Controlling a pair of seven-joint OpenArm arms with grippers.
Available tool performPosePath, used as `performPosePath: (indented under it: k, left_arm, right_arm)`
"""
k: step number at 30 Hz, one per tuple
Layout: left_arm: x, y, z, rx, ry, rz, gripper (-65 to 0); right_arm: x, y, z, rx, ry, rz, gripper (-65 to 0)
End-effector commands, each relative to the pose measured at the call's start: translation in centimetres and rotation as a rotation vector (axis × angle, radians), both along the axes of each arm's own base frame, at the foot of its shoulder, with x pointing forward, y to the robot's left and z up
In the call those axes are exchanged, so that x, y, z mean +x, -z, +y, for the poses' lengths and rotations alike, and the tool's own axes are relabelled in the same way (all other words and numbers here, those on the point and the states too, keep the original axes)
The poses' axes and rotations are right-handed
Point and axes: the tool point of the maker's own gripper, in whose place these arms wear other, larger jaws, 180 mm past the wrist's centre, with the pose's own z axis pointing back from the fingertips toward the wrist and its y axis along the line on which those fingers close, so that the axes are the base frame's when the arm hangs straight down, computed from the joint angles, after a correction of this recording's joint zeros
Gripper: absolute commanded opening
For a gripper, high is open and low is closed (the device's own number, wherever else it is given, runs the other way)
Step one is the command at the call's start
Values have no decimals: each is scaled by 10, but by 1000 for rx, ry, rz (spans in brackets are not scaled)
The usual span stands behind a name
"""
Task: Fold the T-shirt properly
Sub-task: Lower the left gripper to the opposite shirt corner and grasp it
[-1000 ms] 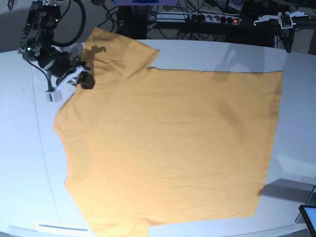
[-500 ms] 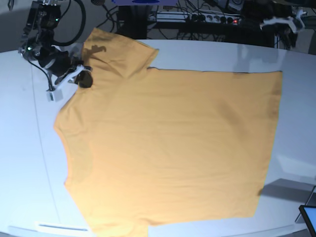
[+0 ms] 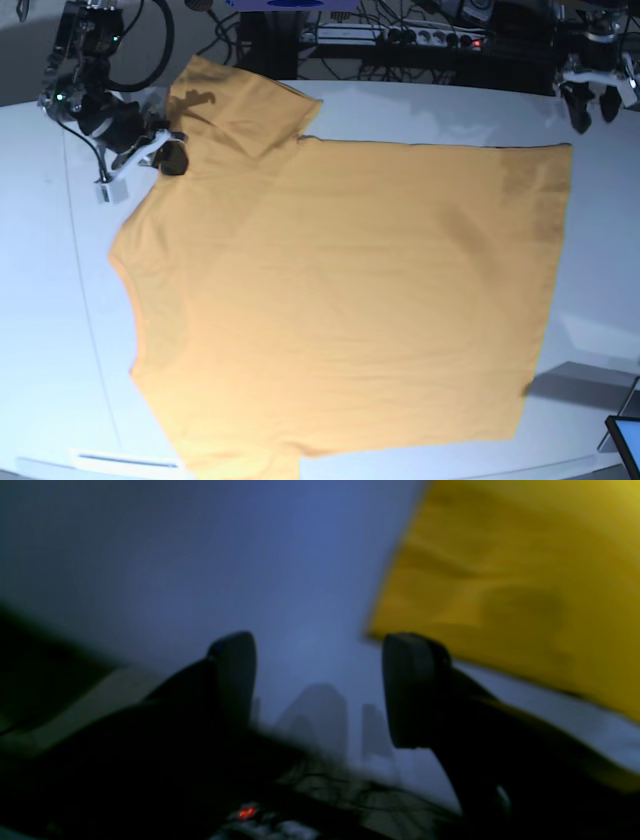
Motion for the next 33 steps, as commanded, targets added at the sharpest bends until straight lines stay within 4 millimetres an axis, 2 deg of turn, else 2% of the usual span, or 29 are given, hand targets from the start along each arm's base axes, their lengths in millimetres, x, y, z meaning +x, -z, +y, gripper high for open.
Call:
performPosePath:
  k: [1, 7, 11, 15, 19, 24, 33]
  left_arm:
    - [12, -11, 2, 6, 26, -26, -254]
    - [30, 3, -3, -43, 44, 47, -254]
    - [25, 15, -9, -81, 25, 79, -254]
    - [4, 28, 0, -121, -52, 133, -254]
    - [3, 37, -2, -169, -19, 156, -254]
    - [-2, 44, 11, -205, -57, 169, -254]
    - [14, 48, 4, -236, -38, 182, -254]
  right_arm:
    - [6, -7, -2, 1, -1, -34, -649]
    - [6, -8, -4, -8, -4, -34, -649]
    - [6, -8, -6, -12, -6, -34, -649]
    - [6, -8, -7, -13, -3, -34, -649]
    - [6, -8, -6, -13, -4, -35, -649]
    - [7, -8, -6, -13, -4, -37, -649]
    - [7, -9, -6, -12, -6, -38, -649]
